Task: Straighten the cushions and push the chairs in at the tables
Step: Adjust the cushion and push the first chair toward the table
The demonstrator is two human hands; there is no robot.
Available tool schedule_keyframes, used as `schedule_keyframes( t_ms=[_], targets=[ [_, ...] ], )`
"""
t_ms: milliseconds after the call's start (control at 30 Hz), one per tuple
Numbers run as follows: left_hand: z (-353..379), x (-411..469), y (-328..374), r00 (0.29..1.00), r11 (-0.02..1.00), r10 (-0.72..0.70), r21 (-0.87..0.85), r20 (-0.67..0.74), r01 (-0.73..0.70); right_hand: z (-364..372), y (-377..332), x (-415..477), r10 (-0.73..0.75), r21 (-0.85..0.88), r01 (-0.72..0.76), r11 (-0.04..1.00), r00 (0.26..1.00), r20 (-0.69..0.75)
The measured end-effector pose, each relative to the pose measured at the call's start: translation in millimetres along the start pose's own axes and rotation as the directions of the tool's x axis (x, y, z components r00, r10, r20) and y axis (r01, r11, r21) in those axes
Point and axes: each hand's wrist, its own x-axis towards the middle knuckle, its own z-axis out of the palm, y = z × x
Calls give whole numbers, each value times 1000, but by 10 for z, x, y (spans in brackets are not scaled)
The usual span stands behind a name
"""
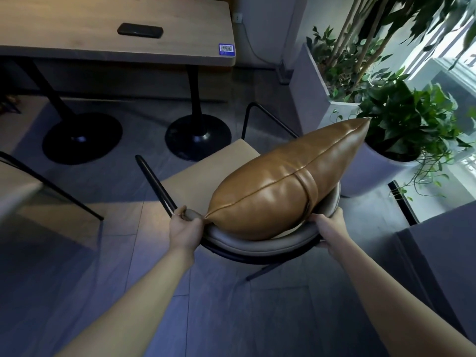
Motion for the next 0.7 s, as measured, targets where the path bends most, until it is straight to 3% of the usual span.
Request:
schedule_keyframes(
  t_ms=[333,700],
  targets=[
    [-229,108,98,999,999,46,-15,-22,-46,188,-273,-702,-22,86,17,996,998,57],
    [-872,634,427,995,992,97,75,-5,-97,958,-93,-991,-18,162,16,987,1000,8]
  ],
)
